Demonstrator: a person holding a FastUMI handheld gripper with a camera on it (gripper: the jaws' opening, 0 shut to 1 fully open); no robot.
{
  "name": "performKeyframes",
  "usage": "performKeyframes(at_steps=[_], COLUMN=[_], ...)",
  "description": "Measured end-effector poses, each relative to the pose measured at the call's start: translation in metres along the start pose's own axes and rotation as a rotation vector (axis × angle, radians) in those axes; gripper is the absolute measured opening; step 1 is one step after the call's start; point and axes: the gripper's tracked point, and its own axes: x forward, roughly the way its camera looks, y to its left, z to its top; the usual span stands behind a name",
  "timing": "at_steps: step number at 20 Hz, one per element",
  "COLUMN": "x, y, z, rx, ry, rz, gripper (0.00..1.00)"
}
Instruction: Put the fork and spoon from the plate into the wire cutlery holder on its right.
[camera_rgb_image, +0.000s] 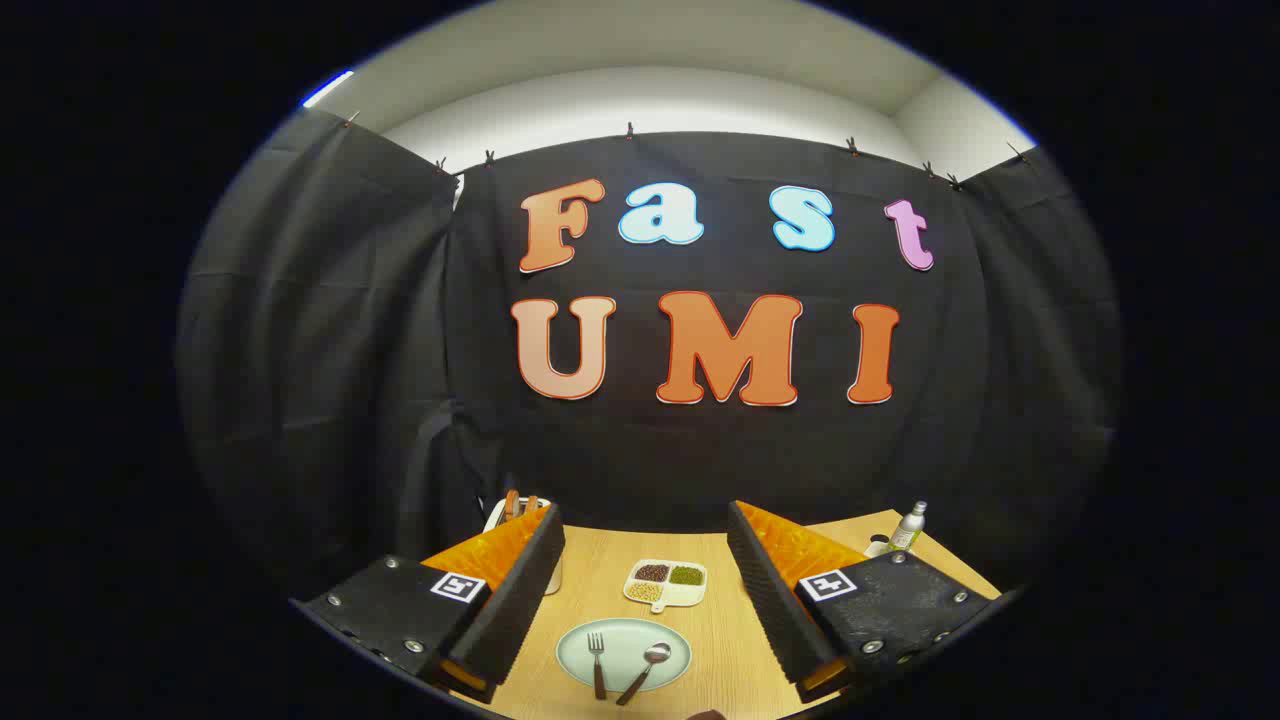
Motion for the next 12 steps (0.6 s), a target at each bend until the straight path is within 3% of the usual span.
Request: performKeyframes(at_steps=[6, 12], x=[-0.006, -0.009], y=[0.003, 0.002], z=[0.024, 0.026], rx=[-0.014, -0.022], ry=[-0.089, -0.089], rz=[0.003, -0.008], gripper=[0.98, 0.98])
